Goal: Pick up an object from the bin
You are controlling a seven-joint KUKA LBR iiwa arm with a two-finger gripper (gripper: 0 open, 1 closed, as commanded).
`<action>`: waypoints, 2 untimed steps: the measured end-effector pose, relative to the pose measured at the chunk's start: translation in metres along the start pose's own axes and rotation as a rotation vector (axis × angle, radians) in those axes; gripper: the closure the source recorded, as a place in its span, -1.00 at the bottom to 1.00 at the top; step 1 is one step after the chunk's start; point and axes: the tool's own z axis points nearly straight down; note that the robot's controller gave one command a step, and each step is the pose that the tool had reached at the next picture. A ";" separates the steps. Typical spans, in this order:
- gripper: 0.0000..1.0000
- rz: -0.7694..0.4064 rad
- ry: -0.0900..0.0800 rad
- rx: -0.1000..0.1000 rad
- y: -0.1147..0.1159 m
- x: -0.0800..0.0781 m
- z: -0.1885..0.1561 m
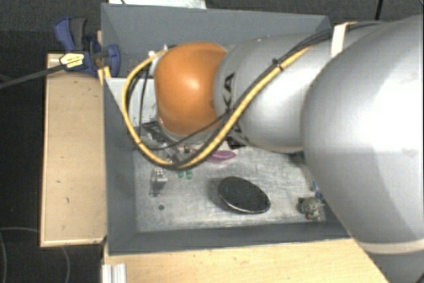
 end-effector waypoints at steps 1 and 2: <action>-1.00 -0.207 0.001 0.004 -0.073 -0.054 0.059; -1.00 -0.429 -0.010 -0.001 -0.043 -0.058 -0.037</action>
Offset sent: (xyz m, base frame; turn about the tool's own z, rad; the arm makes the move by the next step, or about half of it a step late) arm 0.0521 -0.0695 -0.0581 -0.2123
